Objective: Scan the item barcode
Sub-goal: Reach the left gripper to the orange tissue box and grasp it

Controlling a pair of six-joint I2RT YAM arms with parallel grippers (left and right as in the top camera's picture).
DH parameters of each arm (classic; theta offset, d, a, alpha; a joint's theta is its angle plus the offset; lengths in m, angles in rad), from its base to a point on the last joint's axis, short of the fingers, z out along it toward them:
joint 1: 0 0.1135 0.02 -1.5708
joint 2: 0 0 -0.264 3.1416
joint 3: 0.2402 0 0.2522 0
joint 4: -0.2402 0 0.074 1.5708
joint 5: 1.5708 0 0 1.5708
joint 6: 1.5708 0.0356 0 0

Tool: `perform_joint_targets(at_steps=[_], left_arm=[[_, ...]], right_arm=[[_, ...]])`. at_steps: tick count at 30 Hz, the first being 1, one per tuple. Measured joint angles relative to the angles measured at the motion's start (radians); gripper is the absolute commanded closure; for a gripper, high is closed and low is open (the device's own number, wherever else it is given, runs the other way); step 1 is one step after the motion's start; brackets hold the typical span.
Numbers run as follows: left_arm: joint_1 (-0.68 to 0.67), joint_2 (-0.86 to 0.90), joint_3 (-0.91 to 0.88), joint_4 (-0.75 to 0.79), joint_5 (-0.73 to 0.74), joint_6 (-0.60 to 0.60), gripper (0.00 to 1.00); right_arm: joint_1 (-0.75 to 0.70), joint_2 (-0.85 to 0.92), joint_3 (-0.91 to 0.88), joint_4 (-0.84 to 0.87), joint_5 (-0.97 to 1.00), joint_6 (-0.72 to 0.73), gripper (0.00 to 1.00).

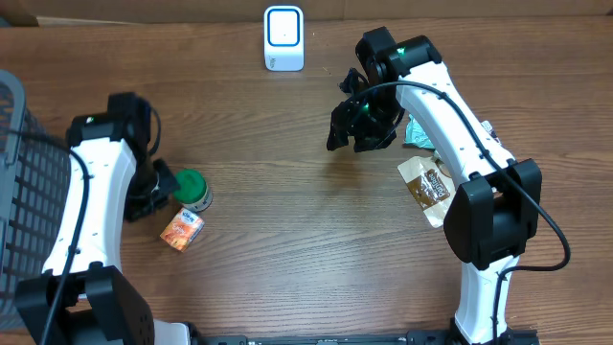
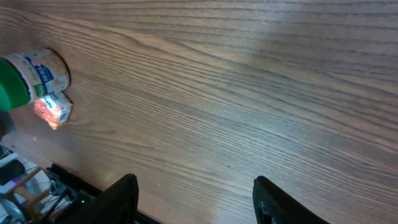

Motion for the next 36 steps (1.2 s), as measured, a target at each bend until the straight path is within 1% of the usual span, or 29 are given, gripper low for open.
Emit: perform_joint_targets(at_steps=[6,7,10,13,17,21,27,31,36], left_arm=[[0.106,-0.025,-0.105,0.048,0.000,-0.030,0.96],[0.118,-0.028,-0.126,0.067,0.000,-0.032,0.96],[0.143,-0.034,-0.225,0.150,0.004,-0.035,0.96],[0.139,-0.034,-0.340,0.271,0.044,-0.037,0.96],[0.123,-0.034,-0.460,0.424,0.102,-0.037,0.96],[0.113,-0.061,-0.513,0.517,0.117,-0.038,0.96],[0.074,-0.075,-0.533,0.692,0.137,-0.039,0.96],[0.017,-0.069,-0.542,0.807,0.146,-0.034,0.96],[-0.072,-0.059,-0.549,0.903,0.151,-0.018,0.96]], right_arm=[[0.000,0.000,0.000,0.000,0.014,-0.005,0.37],[0.000,0.000,0.000,0.001,0.014,-0.005,0.35],[0.000,0.000,0.000,0.005,0.019,-0.007,0.35],[0.000,0.000,0.000,0.010,0.023,-0.008,0.35],[0.000,0.000,0.000,0.011,0.026,-0.009,0.35],[0.000,0.000,0.000,0.010,0.026,-0.009,0.35],[0.000,0.000,0.000,0.010,0.028,-0.008,0.35],[0.000,0.000,0.000,0.010,0.028,-0.009,0.35],[0.000,0.000,0.000,0.009,0.028,-0.008,0.35]])
